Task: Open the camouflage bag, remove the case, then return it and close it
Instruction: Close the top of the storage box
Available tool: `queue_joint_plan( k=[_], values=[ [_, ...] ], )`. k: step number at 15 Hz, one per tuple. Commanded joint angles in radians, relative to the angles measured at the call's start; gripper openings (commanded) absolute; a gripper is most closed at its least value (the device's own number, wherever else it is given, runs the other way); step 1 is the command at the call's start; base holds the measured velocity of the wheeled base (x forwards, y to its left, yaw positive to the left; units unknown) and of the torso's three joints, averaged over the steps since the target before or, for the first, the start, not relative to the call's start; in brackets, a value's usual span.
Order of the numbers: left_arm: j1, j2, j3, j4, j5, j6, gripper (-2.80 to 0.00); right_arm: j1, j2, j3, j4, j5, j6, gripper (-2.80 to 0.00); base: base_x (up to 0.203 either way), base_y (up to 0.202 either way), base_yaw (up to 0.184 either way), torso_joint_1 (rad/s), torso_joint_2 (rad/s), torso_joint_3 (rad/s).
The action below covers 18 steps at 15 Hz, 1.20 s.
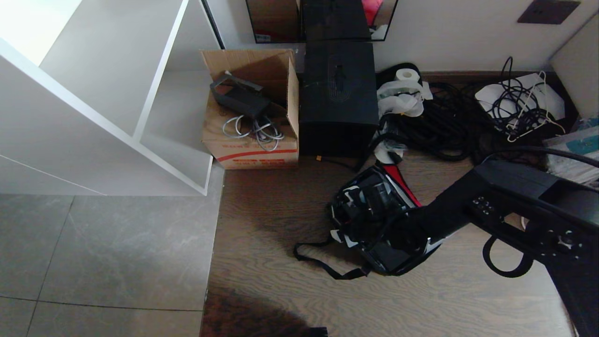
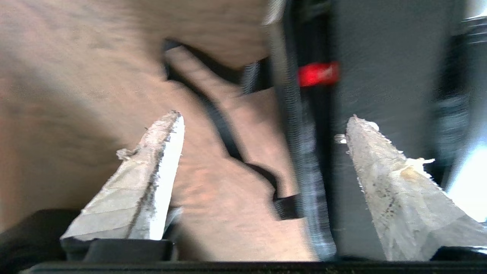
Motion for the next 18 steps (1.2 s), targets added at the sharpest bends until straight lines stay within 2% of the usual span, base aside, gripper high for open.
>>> queue_joint_plan(
  k=[1,5,11,14,18],
  values=[
    [0.000,0.000,0.000,0.000,0.000,0.000,-2.80,0.013,0.023,-0.003,-0.001,0.055,0.034,0.00,0.000,0.000,0.000,0.000,0.00,0.000],
    [0.000,0.000,0.000,0.000,0.000,0.000,-2.80,0.002,0.095,-0.026,0.004,0.078,0.031,0.00,0.000,0.000,0.000,0.000,0.00,0.000],
    [0.000,0.000,0.000,0.000,0.000,0.000,-2.80,-0.006,0.169,-0.095,-0.011,0.038,-0.021,0.00,0.000,0.000,0.000,0.000,0.00,0.000],
    [0.000,0.000,0.000,0.000,0.000,0.000,-2.80,-0.005,0.203,-0.114,-0.023,-0.010,-0.054,0.00,0.000,0.000,0.000,0.000,0.00,0.000],
    [0.000,0.000,-0.001,0.000,0.000,0.000,-2.80,-0.003,0.236,-0.172,-0.006,-0.009,-0.043,0.00,0.000,0.000,0.000,0.000,0.00,0.000]
  ],
)
